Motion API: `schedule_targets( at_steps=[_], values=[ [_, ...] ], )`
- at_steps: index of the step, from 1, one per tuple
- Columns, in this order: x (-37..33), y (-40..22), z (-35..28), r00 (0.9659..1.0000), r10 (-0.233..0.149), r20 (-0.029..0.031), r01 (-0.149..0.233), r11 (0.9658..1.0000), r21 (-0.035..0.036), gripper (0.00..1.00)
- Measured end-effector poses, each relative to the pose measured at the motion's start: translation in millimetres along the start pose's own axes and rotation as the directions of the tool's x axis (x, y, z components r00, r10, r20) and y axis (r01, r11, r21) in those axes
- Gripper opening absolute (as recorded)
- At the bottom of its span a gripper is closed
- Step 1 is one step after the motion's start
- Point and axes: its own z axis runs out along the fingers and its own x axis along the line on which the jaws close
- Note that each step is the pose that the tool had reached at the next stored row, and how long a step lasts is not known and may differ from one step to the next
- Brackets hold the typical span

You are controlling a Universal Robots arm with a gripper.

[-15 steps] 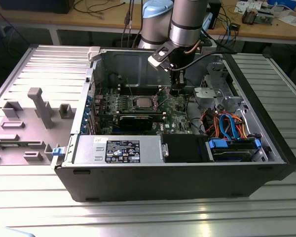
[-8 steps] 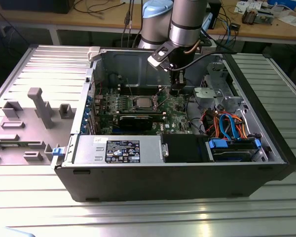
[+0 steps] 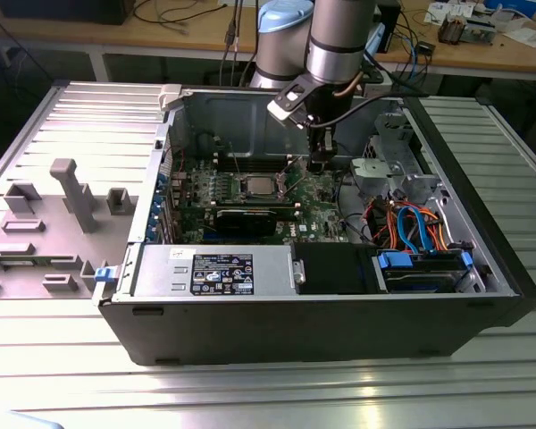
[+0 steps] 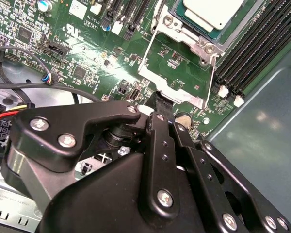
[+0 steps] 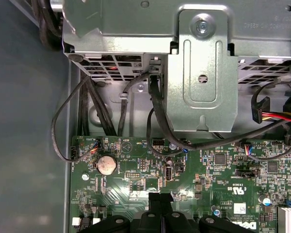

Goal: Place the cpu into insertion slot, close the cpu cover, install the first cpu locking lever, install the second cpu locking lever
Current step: 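Close the cpu cover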

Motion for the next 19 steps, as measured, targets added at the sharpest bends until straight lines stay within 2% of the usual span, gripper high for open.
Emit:
schedule_targets(
  at_steps=[3,9,19],
  values=[
    [-0.1,0.0,-2.0,1.0000,0.000,0.0000,0.000,1.0000,0.0000,0.11],
    [-0.1,-0.3,-2.1,1.0000,0.000,-0.0004,0.000,1.0000,0.0000,0.11],
    [0.1,-7.7,-2.2,1.0000,0.000,-0.0005,0.000,1.0000,0.0001,0.11]
  ],
)
